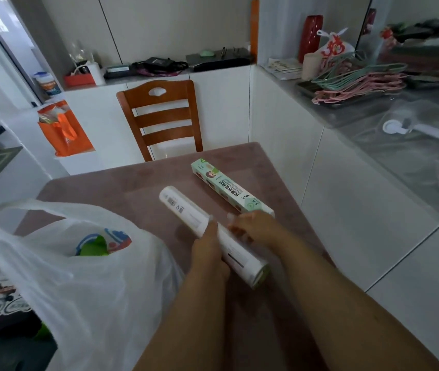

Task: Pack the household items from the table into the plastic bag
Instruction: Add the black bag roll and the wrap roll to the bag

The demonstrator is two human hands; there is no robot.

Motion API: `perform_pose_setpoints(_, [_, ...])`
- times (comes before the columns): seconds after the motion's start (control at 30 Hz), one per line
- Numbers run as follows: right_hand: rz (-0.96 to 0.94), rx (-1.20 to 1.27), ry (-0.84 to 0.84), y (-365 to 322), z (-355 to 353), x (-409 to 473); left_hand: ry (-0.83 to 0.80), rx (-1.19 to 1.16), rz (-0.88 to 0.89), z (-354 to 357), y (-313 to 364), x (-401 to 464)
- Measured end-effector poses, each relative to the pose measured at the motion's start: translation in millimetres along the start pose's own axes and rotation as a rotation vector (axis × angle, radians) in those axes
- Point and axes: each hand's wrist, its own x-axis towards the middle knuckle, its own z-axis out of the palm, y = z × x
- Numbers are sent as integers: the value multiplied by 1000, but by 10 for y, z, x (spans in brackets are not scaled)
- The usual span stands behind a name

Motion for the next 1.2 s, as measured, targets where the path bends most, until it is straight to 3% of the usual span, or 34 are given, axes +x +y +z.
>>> perform_pose_setpoints(0.1, [-93,-430,334,34,-158,385,12,-23,4,15,32,63])
perform_pose_setpoints(0.27, [53,-673,204,196,-149,614,11,0,59,-28,23,152])
perform_pose_setpoints(0.33, [63,-603,202,181,-148,582,14,1,80,-31,46,148])
perform_pose_setpoints(0.5, [88,-145,210,-110,-309,57,25,55,142,-33,32,59])
perform_pose_setpoints(0.57, [44,-159,247,-257,-373,-382,21,60,169,-36,-4,-30])
perform_pose_setpoints(0.63, [-31,-325,336,-357,-354,-831,-17,42,179,-37,-18,-163])
perform_pose_setpoints(0.73, [-86,-518,416,-384,-158,-1343,-189,-22,172,-50,-6,-412])
perform_pose_setpoints(0.87, [-78,-394,413,-351,-43,-1750,-317,-9,241,-127,-21,-752])
perform_pose_setpoints(1.0, [-21,-14,301,-423,-122,-2000,-357,67,297,-235,-7,-1029])
perform_pose_setpoints(1.13, [1,-34,103,-541,-185,-2117,-410,180,317,-389,-4,-1283])
perform_pose_setpoints(1.2, [-9,116,86,-576,-201,-2121,-446,241,317,-470,-9,-1376])
